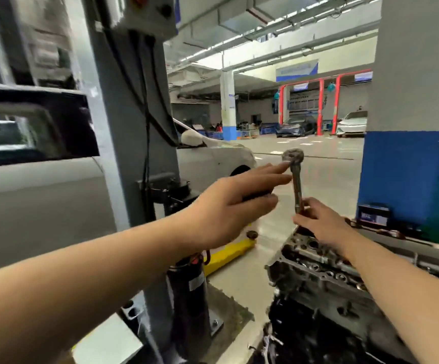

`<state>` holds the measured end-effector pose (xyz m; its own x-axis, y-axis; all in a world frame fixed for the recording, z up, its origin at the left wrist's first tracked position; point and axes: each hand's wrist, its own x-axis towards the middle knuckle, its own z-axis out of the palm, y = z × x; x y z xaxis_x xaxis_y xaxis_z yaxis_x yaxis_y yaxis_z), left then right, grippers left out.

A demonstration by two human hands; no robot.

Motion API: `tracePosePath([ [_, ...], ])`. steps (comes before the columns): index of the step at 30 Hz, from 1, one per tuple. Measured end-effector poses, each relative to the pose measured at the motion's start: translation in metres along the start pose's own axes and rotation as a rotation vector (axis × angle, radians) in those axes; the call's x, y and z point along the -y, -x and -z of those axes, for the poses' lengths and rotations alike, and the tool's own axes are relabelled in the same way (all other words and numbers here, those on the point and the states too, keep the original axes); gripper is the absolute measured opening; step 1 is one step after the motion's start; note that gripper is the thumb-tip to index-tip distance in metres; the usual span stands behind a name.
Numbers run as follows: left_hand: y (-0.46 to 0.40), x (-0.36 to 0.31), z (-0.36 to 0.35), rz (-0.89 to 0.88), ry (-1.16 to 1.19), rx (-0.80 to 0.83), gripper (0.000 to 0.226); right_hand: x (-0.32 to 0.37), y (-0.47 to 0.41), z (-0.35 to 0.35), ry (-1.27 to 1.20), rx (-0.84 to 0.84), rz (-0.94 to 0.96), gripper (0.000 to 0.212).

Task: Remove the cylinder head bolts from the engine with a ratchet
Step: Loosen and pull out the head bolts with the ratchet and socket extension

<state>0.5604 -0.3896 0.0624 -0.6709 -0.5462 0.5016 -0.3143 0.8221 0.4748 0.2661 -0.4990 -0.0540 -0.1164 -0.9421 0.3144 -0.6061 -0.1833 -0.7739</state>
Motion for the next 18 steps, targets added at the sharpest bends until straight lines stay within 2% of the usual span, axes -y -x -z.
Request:
tracePosePath([
  [2, 0.015, 0.03, 0.014, 0.174, 0.131, -0.18, 0.05, 0.004, 0.002, -0.004, -0.008, -0.008, -0.017, 0.02],
  [5, 0.012, 0.077, 0.033, 0.404, 0.306, -0.424, 0.052, 0.002, 0.003, -0.004, -0.047, -0.004, -0.047, 0.029],
  [7, -0.008, 0.098, 0.044, 0.577, 0.363, -0.529, 0.048, 0.004, 0.003, -0.003, -0.053, 0.014, -0.06, 0.031],
  [9, -0.04, 0.113, 0.048, 0.741, 0.398, -0.57, 0.039, 0.003, 0.002, -0.002, -0.059, 0.007, -0.047, 0.034],
  [11, -0.081, 0.122, 0.049, 0.874, 0.412, -0.586, 0.043, 0.002, 0.003, -0.003, -0.075, -0.019, -0.04, 0.031],
  [14, -0.156, 0.127, 0.046, 0.992, 0.481, -0.635, 0.039, 0.006, 0.006, -0.004, -0.099, -0.034, -0.031, 0.021],
  [16, -0.204, 0.122, 0.032, 1.08, 0.517, -0.57, 0.037, 0.004, 0.004, -0.004, -0.083, 0.004, -0.017, 0.017],
  [18, -0.25, 0.115, 0.008, 1.076, 0.369, -0.425, 0.038, 0.005, 0.003, -0.004, 0.012, 0.039, -0.004, 0.029],
])
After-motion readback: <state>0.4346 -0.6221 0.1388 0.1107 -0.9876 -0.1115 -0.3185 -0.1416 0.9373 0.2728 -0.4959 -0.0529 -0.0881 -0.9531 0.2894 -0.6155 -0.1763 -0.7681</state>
